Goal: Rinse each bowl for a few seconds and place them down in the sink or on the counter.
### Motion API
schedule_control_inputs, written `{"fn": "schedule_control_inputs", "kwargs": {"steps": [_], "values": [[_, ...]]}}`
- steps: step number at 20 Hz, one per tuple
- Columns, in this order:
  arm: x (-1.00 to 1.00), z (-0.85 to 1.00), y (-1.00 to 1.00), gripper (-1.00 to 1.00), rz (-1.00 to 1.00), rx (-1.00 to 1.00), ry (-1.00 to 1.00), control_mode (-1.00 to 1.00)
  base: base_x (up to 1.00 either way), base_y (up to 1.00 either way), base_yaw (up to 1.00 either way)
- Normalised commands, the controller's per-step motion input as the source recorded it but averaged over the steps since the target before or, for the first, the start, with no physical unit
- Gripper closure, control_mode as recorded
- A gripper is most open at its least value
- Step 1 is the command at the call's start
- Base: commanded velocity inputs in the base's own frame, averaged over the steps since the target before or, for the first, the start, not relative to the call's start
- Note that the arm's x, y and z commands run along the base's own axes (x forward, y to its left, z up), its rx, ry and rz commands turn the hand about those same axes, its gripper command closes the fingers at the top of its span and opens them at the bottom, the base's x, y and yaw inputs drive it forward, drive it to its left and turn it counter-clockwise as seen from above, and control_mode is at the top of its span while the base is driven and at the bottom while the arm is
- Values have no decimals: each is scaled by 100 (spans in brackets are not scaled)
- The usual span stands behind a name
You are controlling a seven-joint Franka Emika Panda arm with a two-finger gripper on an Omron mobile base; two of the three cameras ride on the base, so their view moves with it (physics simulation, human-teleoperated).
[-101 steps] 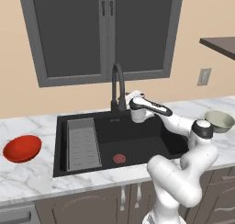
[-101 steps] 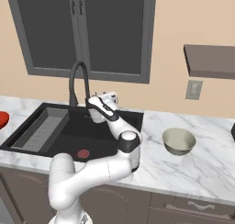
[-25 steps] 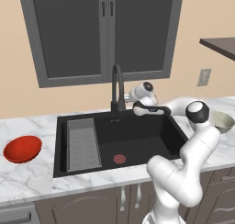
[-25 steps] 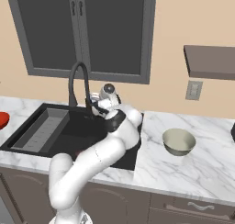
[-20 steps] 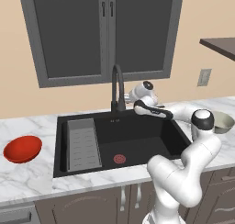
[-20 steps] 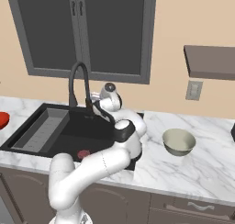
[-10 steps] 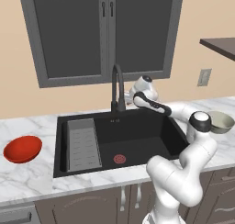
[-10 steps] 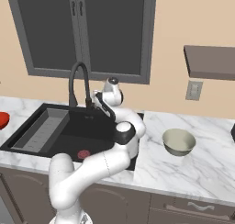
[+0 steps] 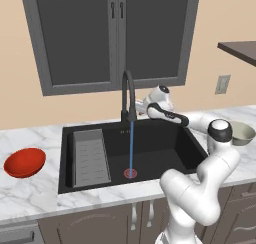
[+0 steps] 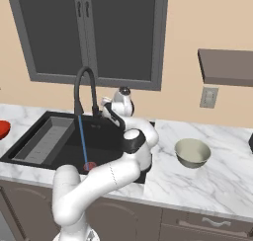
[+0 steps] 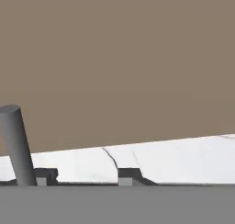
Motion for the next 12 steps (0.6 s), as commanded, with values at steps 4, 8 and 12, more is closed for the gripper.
{"fn": "schedule_control_inputs", "kwargs": {"steps": [4,8,12], "values": [[-9,-100,-96,100,0,0,7,-100,0,0,0],[-2,-100,-92,100,0,0,9,-100,0,0,0],[-1,17,-59,100,2,12,0,-100,0,0,0]]}}
